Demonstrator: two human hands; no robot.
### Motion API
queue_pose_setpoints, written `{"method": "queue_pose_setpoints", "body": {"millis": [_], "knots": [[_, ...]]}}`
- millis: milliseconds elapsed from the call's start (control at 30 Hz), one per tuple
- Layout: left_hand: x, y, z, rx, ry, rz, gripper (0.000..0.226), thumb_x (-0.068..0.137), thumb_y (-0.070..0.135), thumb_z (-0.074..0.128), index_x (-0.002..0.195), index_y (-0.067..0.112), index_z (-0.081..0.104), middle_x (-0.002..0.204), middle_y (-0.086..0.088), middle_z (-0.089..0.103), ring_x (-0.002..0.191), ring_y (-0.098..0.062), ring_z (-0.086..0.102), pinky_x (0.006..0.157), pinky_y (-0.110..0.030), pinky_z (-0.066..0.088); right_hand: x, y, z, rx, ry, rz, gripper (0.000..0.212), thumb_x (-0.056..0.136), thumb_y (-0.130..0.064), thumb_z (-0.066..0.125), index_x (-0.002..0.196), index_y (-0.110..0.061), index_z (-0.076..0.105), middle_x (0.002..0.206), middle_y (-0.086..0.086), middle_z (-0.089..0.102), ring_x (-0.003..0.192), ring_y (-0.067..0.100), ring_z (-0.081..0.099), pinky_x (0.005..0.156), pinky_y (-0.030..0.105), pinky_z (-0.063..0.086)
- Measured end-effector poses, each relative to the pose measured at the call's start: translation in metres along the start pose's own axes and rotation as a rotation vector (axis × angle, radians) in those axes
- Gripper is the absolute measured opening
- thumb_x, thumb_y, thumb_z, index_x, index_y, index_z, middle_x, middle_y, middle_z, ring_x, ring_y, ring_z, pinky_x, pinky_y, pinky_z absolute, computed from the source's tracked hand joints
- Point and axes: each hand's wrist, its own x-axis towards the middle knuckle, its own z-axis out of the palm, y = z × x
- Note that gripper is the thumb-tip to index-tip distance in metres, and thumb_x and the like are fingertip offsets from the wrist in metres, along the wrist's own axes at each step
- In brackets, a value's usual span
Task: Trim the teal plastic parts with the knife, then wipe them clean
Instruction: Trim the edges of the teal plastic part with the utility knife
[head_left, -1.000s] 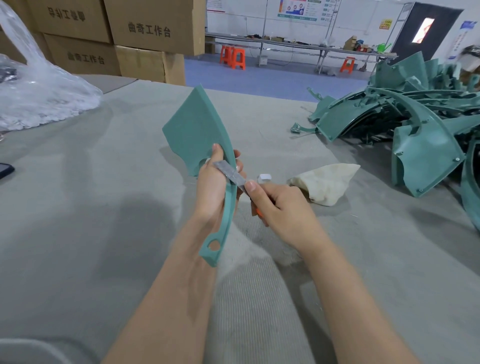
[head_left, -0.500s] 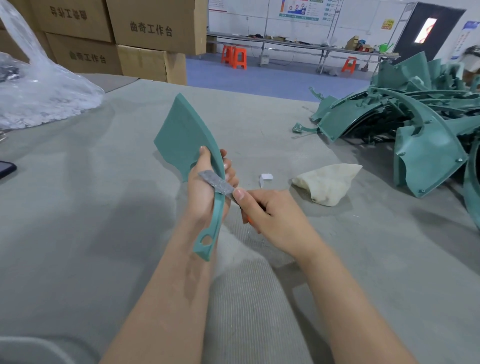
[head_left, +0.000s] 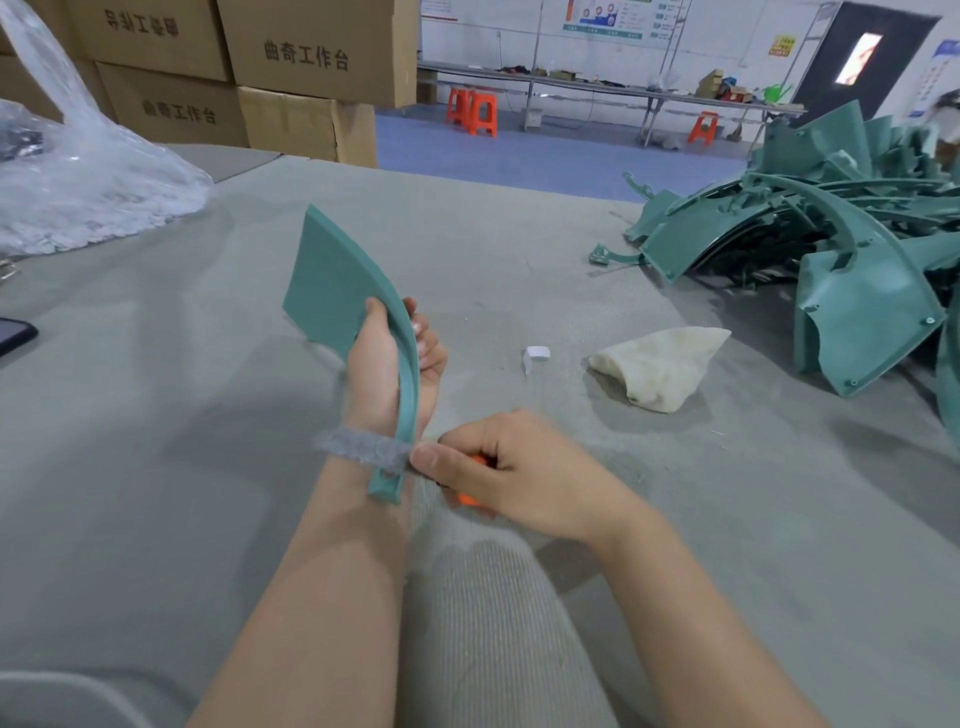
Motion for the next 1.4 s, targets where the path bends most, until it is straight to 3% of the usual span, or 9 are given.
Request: {"method": "queue_pose_setpoints", "body": {"millis": [100,200,333,633,933,1100,1200,1267,1400], "knots": [[0.002,-0.001,0.003,0.039,0.032,-0.013,0.041,0.106,0.034,0.028,0.076,0.012,0.045,0.043,0.006,0.039,0.030,-0.004,0.031,0.031,-0.014,0.024,-0.004,-0.003,-0.007,0.176,-0.074,0.056,0.050,0.099,-0.041,0.047,0.063,-0.009,0.058,0.046,-0.004,0.048,0.042,0.007,0.042,0.047,0.015,0.035],[0.003,-0.004,0.009,0.098,0.082,-0.027,0.042,0.105,0.037,0.028,0.074,0.014,0.044,0.043,0.006,0.039,0.030,-0.004,0.032,0.031,-0.014,0.025,-0.009,-0.001,-0.019,0.295,0.088,0.163,0.049,0.099,-0.044,0.044,0.063,-0.013,0.058,0.045,-0.003,0.046,0.045,0.013,0.041,0.043,0.018,0.035],[-0.001,-0.008,0.007,0.109,0.097,0.011,0.033,0.104,0.035,0.034,0.081,0.015,0.045,0.064,0.004,0.039,0.049,-0.006,0.035,0.045,-0.016,0.031,-0.011,0.005,-0.026,0.252,0.194,0.224,0.050,0.098,-0.047,0.043,0.065,-0.013,0.059,0.045,-0.008,0.043,0.049,0.012,0.044,0.045,0.017,0.037],[0.007,0.000,0.007,0.052,0.116,0.014,0.041,0.106,0.034,0.026,0.075,0.013,0.044,0.040,0.006,0.037,0.027,-0.006,0.031,0.030,-0.011,0.022,-0.003,0.005,-0.011,0.077,0.159,0.160,0.049,0.097,-0.044,0.047,0.067,-0.006,0.060,0.044,-0.013,0.049,0.045,0.001,0.047,0.052,0.014,0.040],[0.003,0.003,0.003,-0.069,0.052,0.077,0.040,0.105,0.033,0.029,0.075,0.013,0.045,0.049,0.005,0.037,0.033,-0.004,0.031,0.034,-0.014,0.024,-0.003,0.000,-0.004,0.054,0.036,0.043,0.047,0.097,-0.044,0.048,0.059,-0.017,0.055,0.045,-0.009,0.049,0.043,0.004,0.044,0.049,0.015,0.036],[0.004,0.004,0.002,-0.064,0.056,0.078,0.040,0.106,0.033,0.028,0.074,0.014,0.045,0.047,0.005,0.038,0.034,-0.005,0.030,0.035,-0.014,0.024,-0.006,-0.001,-0.009,0.131,-0.170,0.060,0.052,0.098,-0.042,0.050,0.070,0.002,0.059,0.047,-0.007,0.050,0.044,0.008,0.044,0.051,0.018,0.038],[0.006,0.000,0.004,0.055,0.064,0.080,0.041,0.106,0.035,0.027,0.073,0.015,0.042,0.045,0.006,0.037,0.033,-0.005,0.030,0.033,-0.015,0.024,-0.013,-0.005,-0.018,0.288,-0.284,0.106,0.045,0.092,-0.047,0.049,0.069,-0.012,0.063,0.049,-0.004,0.052,0.046,0.010,0.044,0.050,0.020,0.039],[0.006,-0.007,0.006,0.279,0.105,0.124,0.043,0.106,0.034,0.025,0.070,0.016,0.040,0.041,0.006,0.036,0.030,-0.006,0.030,0.033,-0.013,0.024,-0.015,-0.006,-0.025,0.410,-0.158,0.132,0.041,0.089,-0.051,0.048,0.068,-0.020,0.065,0.050,-0.003,0.053,0.045,0.008,0.046,0.048,0.019,0.040],[0.000,-0.023,0.009,0.887,0.043,0.231,0.046,0.105,0.034,0.031,0.089,-0.001,0.057,0.066,-0.016,0.056,0.063,-0.026,0.054,0.062,-0.035,0.046,-0.012,0.008,-0.043,0.641,0.547,0.265,0.047,0.086,-0.063,0.049,0.077,-0.020,0.066,0.060,0.001,0.056,0.041,0.010,0.043,0.043,0.021,0.035]]}}
